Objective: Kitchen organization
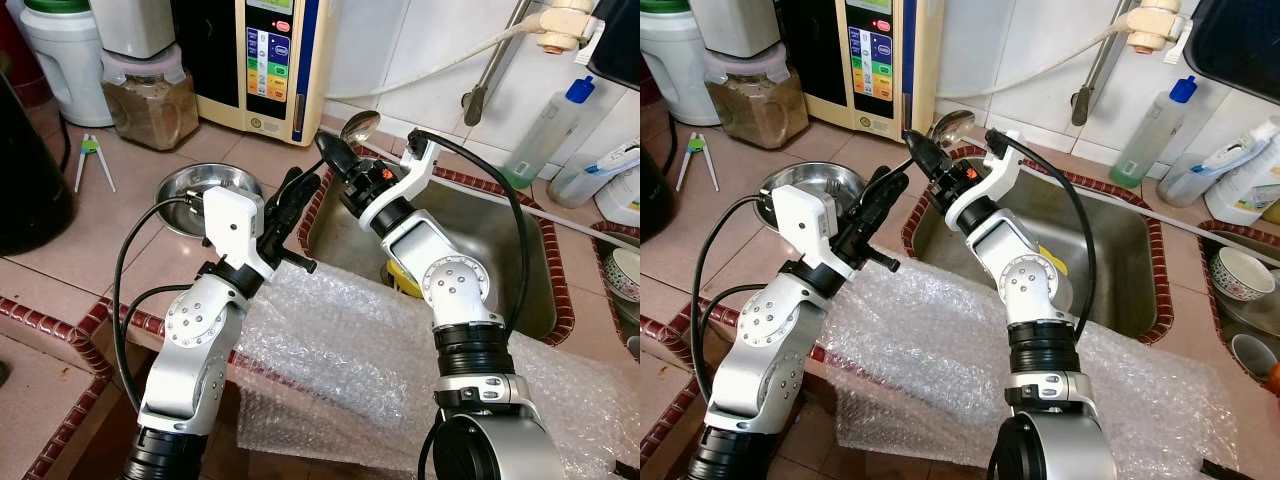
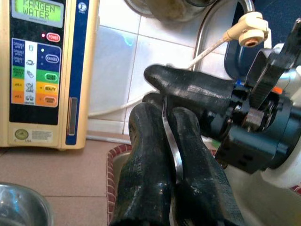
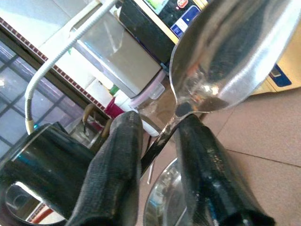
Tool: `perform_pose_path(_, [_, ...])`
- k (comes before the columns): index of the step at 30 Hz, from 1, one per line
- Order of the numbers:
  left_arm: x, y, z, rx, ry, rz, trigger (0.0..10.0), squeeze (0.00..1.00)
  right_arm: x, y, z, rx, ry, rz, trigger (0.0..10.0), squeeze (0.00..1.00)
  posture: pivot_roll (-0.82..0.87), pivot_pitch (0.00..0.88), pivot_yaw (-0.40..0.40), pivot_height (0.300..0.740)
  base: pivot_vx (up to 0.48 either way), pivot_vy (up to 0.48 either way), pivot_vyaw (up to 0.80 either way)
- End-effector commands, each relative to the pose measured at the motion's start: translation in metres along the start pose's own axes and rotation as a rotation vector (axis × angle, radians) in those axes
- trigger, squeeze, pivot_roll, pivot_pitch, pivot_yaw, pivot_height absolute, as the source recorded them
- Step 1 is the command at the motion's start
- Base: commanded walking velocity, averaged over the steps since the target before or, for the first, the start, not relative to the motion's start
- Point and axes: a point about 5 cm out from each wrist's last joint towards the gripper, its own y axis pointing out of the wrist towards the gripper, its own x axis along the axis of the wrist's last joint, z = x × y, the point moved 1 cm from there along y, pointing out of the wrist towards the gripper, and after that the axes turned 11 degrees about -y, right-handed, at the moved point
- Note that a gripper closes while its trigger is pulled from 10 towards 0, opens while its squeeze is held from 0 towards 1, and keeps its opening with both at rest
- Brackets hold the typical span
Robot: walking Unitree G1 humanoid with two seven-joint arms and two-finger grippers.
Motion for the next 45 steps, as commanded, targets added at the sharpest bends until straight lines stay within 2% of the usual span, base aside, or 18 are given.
perform_pose_path(1, [0.000, 0.001, -0.005, -0.022, 0.007, 0.004, 0.0, 0.00, 0.009, 0.001, -0.003, -0.020, -0.024, -0.031, 0.0, 0.00, 0.14, 0.100, -0.122, 0.740, 0.000, 0.000, 0.00])
perform_pose_path(5, [-0.002, 0.001, -0.004, -0.024, 0.012, 0.020, 0.0, 0.00, 0.009, 0.001, -0.003, -0.022, -0.023, -0.033, 0.0, 0.00, 0.15, 0.100, -0.123, 0.740, 0.000, 0.000, 0.00])
perform_pose_path(7, [-0.006, -0.002, -0.004, -0.020, 0.015, 0.044, 1.6, 0.00, 0.009, 0.001, -0.003, -0.030, -0.023, -0.037, 0.0, 0.00, 0.15, 0.101, -0.124, 0.740, 0.000, 0.000, 0.00])
perform_pose_path(8, [-0.007, -0.002, -0.004, -0.019, 0.014, 0.048, 1.6, 0.00, 0.009, 0.001, -0.004, -0.031, -0.024, -0.038, 0.0, 0.00, 0.15, 0.101, -0.124, 0.740, 0.000, 0.000, 0.00])
perform_pose_path(10, [-0.011, -0.003, -0.005, -0.031, 0.008, 0.077, 5.4, 0.00, 0.010, 0.002, -0.004, -0.042, -0.023, -0.045, 0.0, 0.00, 0.15, 0.101, -0.124, 0.740, 0.000, 0.000, 0.00])
perform_pose_path(12, [-0.012, -0.004, -0.005, -0.034, 0.009, 0.085, 5.4, 0.00, 0.010, 0.002, -0.005, -0.045, -0.023, -0.047, 0.0, 0.00, 0.15, 0.101, -0.124, 0.740, 0.000, 0.000, 0.00])
perform_pose_path(13, [-0.013, -0.004, -0.005, -0.033, 0.010, 0.087, 9.8, 0.00, 0.010, 0.002, -0.005, -0.050, -0.023, -0.052, 0.0, 0.00, 0.15, 0.099, -0.123, 0.740, 0.000, 0.000, 0.00])
perform_pose_path(14, [-0.014, -0.004, -0.005, -0.035, 0.007, 0.091, 10.0, 0.00, 0.011, 0.002, -0.006, -0.054, -0.024, -0.054, 0.0, 0.00, 0.15, 0.099, -0.123, 0.740, 0.000, 0.000, 0.00])
perform_pose_path(15, [-0.015, -0.004, -0.005, -0.036, 0.005, 0.095, 10.0, 0.13, 0.011, 0.002, -0.006, -0.059, -0.026, -0.056, 0.0, 0.00, 0.15, 0.098, -0.121, 0.740, 0.000, 0.000, 0.00])
perform_pose_path(16, [-0.015, -0.004, -0.005, -0.036, 0.005, 0.095, 10.0, 0.13, 0.011, 0.002, -0.006, -0.059, -0.026, -0.056, 0.0, 0.00, 0.15, 0.098, -0.121, 0.740, 0.000, 0.000, 0.00])
perform_pose_path(17, [-0.016, -0.004, -0.005, -0.034, 0.002, 0.104, 10.0, 0.33, 0.011, 0.001, -0.008, -0.071, -0.029, -0.058, 0.0, 0.00, 0.14, 0.098, -0.120, 0.740, 0.000, 0.000, 0.00])
perform_pose_path(18, [-0.016, -0.004, -0.005, -0.034, 0.002, 0.104, 10.0, 0.33, 0.011, 0.001, -0.008, -0.071, -0.029, -0.058, 0.0, 0.00, 0.14, 0.098, -0.120, 0.740, 0.000, 0.000, 0.00])
perform_pose_path(19, [-0.018, -0.004, -0.004, -0.030, -0.002, 0.113, 10.0, 1.00, 0.012, 0.000, -0.010, -0.080, -0.034, -0.058, 0.0, 0.00, 0.14, 0.098, -0.120, 0.740, 0.000, 0.000, 0.00])
perform_pose_path(31, [-0.035, -0.012, 0.002, -0.026, 0.015, 0.240, 10.0, 1.00, 0.023, -0.006, -0.030, -0.193, -0.152, -0.076, 0.0, 0.00, 0.15, 0.095, -0.117, 0.740, 0.000, 0.000, 0.00])
perform_pose_path(33, [-0.038, -0.014, 0.002, -0.033, 0.029, 0.264, 10.0, 1.00, 0.030, -0.011, -0.044, -0.275, -0.259, -0.067, 0.0, 0.00, 0.15, 0.094, -0.115, 0.740, 0.000, 0.000, 0.00])
perform_pose_path(38, [-0.040, -0.015, 0.002, -0.040, 0.041, 0.287, 10.0, 1.00, 0.027, -0.024, -0.068, -0.401, -0.396, 0.024, 0.0, 0.00, 0.15, 0.094, -0.115, 0.740, 0.000, 0.000, 0.00])
perform_pose_path(42, [-0.043, -0.017, 0.004, -0.040, 0.049, 0.310, 10.0, 1.00, 0.026, -0.053, -0.105, -0.561, -0.545, 0.160, 0.0, 0.00, 0.15, 0.093, -0.115, 0.740, 0.000, 0.000, 0.00])
perform_pose_path(45, [-0.044, -0.017, 0.004, -0.042, 0.053, 0.318, 10.0, 1.00, 0.025, -0.068, -0.121, -0.651, -0.590, 0.226, 0.0, 0.00, 0.14, 0.095, -0.116, 0.740, 0.000, 0.000, 0.00])
